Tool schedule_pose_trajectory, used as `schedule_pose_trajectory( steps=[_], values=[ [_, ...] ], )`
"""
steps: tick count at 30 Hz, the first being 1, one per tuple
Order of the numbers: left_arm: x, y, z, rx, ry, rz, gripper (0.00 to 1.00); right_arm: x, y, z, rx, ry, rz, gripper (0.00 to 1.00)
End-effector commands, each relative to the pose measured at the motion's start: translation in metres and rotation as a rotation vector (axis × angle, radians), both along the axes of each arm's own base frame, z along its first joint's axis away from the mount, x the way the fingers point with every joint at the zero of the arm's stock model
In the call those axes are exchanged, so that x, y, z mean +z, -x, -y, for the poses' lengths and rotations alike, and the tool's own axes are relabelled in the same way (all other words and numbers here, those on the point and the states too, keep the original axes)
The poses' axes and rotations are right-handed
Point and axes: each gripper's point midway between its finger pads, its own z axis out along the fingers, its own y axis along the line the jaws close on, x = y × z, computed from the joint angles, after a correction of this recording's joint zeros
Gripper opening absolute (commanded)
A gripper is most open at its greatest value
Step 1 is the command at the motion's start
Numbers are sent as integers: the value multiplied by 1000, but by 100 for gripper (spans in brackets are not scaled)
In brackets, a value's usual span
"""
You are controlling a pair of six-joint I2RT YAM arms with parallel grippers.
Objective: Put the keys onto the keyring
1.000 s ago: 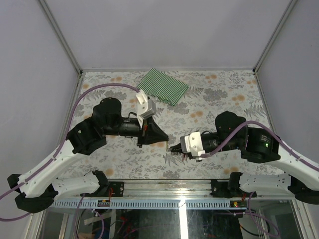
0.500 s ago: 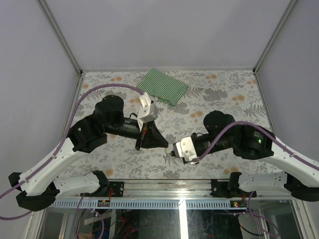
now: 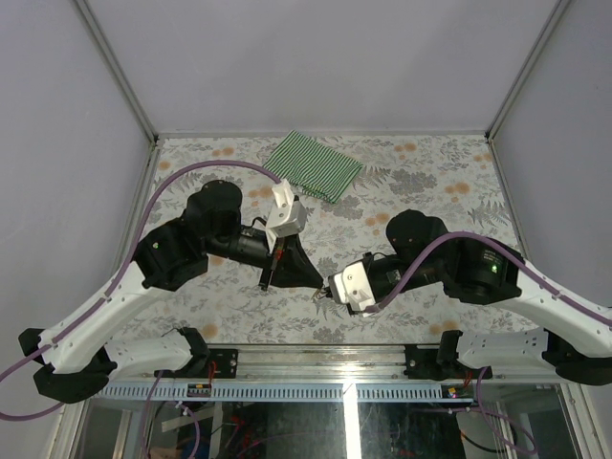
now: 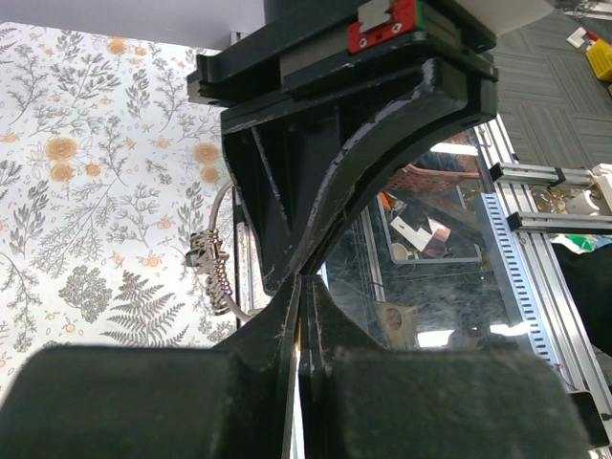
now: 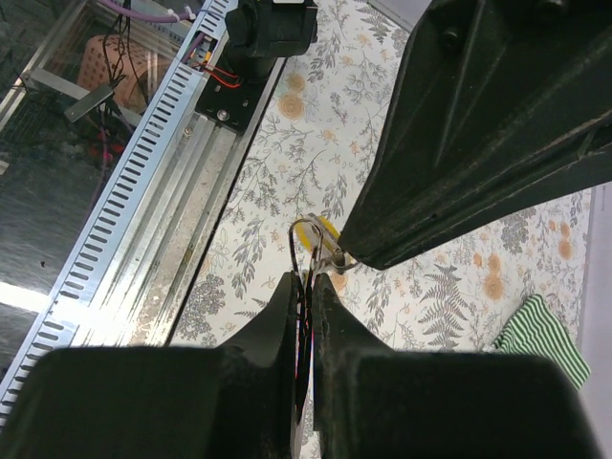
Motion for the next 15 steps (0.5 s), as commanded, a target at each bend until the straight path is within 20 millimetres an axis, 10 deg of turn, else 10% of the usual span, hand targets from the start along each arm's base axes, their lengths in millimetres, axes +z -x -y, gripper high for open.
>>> schedule_pose_trajectory(
  steps=[1, 15],
  values=[
    [15, 9, -3, -57, 37, 27, 0, 26, -3, -7, 6, -80, 48, 0],
    [7, 8, 0, -71, 7, 5, 0, 34, 3, -10, 37, -107, 33, 0]
  ],
)
